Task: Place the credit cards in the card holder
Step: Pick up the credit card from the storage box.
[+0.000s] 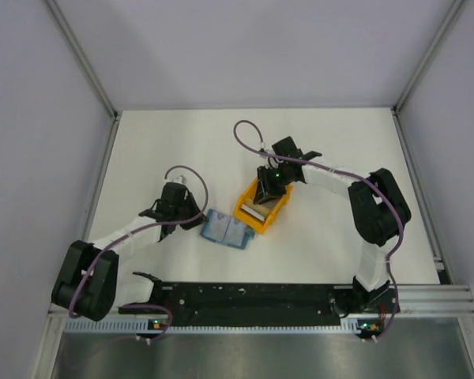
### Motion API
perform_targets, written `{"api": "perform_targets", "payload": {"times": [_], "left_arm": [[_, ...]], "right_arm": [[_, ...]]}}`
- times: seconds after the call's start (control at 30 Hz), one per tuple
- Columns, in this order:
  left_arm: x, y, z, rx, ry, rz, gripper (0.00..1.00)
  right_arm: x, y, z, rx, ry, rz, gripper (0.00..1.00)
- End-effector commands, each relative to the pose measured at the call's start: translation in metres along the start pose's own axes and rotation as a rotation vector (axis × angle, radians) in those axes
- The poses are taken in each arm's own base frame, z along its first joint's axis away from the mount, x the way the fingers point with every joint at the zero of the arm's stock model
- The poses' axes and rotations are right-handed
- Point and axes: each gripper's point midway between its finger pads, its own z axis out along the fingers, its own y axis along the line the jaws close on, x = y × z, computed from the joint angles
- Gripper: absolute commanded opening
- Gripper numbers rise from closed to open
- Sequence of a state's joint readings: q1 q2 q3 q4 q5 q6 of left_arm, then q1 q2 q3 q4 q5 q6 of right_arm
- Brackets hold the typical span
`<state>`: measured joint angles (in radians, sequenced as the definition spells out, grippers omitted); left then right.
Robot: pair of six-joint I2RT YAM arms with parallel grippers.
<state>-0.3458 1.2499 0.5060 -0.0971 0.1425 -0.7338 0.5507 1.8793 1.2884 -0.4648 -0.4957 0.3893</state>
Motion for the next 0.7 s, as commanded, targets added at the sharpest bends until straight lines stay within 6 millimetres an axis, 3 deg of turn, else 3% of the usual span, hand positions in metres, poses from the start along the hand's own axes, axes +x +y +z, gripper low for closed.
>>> {"api": "perform_targets", "payload": {"times": [0.0, 0.47, 0.67], "left_arm": [[-0.017, -0.017, 0.001, 0.058, -0.039, 0.007, 0.0], [-0.016, -0.017, 0.002, 0.062, -0.031, 0.002, 0.0], [-0.016, -0.017, 0.002, 0.06, -0.035, 0.001, 0.0]], "right_arm": [[-0.013, 0.027, -0.013, -0.099, -0.036, -0.038, 0.26], [0.002, 0.012, -0.003, -0.067, 0.026, -0.04, 0.26], [0.007, 0.004, 0.002, -0.031, 0.044, -0.042, 0.21]]}}
